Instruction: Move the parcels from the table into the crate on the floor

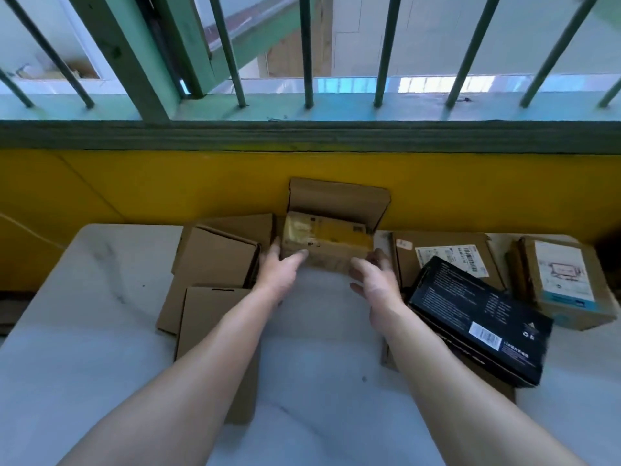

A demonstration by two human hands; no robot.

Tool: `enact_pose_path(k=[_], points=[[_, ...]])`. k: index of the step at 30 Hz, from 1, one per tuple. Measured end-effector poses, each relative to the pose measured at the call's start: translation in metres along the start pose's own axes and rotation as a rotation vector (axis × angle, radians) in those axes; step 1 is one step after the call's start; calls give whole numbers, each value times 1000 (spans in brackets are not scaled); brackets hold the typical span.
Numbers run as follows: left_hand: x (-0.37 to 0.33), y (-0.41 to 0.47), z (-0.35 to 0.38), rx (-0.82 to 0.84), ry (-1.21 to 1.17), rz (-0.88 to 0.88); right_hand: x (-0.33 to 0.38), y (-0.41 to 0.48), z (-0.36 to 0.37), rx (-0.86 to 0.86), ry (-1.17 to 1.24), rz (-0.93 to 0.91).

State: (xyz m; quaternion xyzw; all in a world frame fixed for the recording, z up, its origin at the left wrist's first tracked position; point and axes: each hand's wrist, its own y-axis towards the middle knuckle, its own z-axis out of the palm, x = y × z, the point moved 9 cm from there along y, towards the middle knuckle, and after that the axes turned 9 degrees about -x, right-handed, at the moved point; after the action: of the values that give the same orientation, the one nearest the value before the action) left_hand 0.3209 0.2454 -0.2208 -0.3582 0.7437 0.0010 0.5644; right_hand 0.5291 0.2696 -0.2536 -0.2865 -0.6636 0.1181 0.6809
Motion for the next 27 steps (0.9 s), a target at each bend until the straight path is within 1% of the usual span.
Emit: enact_pose_path(k=[3,7,9,12,14,19,21,23,25,27], points=[[-4,-10,-8,19,-41,67,-2,-14,-14,-49,-9,-45],[-19,-32,-31,8,-154,225,11,-43,-38,-143,38,-188],[-25,-44,-40,57,-208,294,17,-57,-43,-116,88,-251],[-30,-64,-47,205,-268,371,29,-79,-41,-15,155,-354],[-29,-72,-51,267,-277,373,36,-92,-36,61,171,-402],[-16,-80,-71,248,-331,241,62,-128,-27,187,102,-552],[-11,-89,-74,264,-355,200,70,-143,-26,188,75,-599],[-14,-102,-79,271,-358,246,74,-151,-28,148,94,-599],[-19,-114,-85,279,-319,350,72,-153,-32,106,138,-535],[-23,-124,-89,327,-329,402,71,-157,-32,88,112,-510]])
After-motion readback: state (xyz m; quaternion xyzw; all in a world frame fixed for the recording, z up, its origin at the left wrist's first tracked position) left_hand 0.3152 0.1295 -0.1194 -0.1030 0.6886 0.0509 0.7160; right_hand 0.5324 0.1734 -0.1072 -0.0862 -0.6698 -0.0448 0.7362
